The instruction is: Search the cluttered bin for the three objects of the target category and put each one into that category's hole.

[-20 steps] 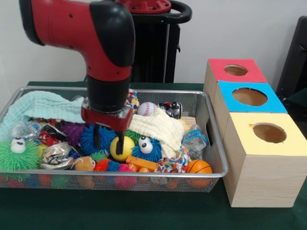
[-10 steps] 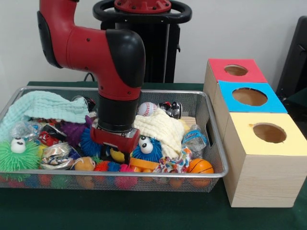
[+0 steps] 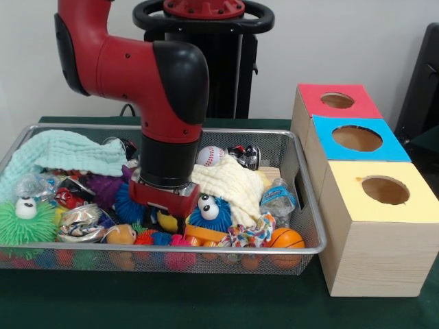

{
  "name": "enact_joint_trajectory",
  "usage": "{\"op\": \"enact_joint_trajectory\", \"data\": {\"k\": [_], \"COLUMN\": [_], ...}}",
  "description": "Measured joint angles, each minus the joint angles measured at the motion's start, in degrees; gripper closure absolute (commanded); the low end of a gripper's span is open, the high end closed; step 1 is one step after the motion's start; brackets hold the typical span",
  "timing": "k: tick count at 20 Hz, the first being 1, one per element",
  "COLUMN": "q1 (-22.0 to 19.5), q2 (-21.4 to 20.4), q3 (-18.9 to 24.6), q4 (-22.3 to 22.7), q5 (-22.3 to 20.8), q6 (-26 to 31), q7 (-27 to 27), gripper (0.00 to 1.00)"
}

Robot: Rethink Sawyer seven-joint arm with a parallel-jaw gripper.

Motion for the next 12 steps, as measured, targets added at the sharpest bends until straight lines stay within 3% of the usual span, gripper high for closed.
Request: {"op": "enact_joint_trajectory", "data": {"k": [12], "q1": [3.3], "q2": [0.0], "q3": [-3.3], "q4": [-2.5], "q5": [0.0], "q6": [4.5], "q7": [0.0], "gripper": [0.00]}}
